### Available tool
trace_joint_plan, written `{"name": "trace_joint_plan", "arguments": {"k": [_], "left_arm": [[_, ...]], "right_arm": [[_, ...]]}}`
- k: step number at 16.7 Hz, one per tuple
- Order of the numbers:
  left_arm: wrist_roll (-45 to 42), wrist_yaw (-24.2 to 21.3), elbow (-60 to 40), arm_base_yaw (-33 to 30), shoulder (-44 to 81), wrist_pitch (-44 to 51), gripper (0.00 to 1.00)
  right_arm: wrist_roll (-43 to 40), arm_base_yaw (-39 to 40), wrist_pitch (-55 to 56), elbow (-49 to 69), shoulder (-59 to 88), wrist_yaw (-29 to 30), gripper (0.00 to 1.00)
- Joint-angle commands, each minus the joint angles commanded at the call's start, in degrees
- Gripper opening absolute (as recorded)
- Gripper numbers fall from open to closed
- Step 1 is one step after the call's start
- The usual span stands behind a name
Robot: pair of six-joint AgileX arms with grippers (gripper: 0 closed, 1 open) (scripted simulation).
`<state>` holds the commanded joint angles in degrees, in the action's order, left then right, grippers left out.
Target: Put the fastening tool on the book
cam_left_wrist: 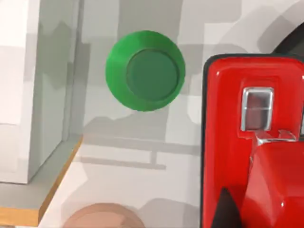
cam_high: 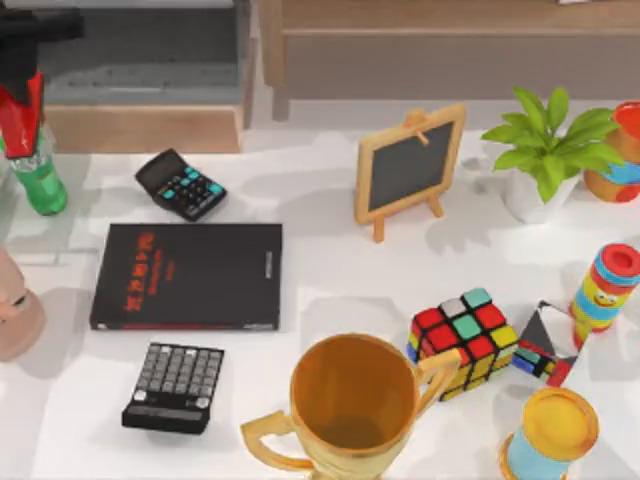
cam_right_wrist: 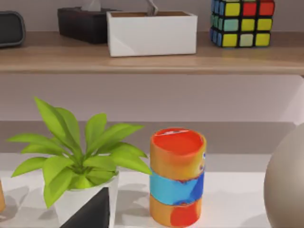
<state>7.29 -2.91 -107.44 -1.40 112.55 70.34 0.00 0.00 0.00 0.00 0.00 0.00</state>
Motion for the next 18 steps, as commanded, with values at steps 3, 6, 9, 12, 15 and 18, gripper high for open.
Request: {"name": "trace_joint_plan", "arguments": {"k": [3, 6, 9, 12, 15, 18], "left_arm": [[4.9, 1.85, 7.49, -7.91, -0.02, -3.0, 0.0], [8.91, 3.9, 13.62, -14.77, 1.12, -6.69, 0.0], [11.82, 5.33, 17.71, -19.36, 2.01, -9.98, 0.0], [13.16, 5.82, 19.09, -21.28, 1.96, -11.68, 0.0], [13.16, 5.82, 19.09, -21.28, 1.96, -11.68, 0.0], [12.95, 5.88, 18.96, -21.11, 1.8, -11.72, 0.0]], "right_arm": [[0.0, 0.0, 0.0, 0.0, 0.0, 0.0, 1.0], [0.0, 0.0, 0.0, 0.0, 0.0, 0.0, 1.0], [0.0, 0.0, 0.0, 0.0, 0.0, 0.0, 1.0], [0.0, 0.0, 0.0, 0.0, 0.0, 0.0, 1.0], [0.0, 0.0, 0.0, 0.0, 0.0, 0.0, 1.0], [0.0, 0.0, 0.0, 0.0, 0.0, 0.0, 1.0]]}}
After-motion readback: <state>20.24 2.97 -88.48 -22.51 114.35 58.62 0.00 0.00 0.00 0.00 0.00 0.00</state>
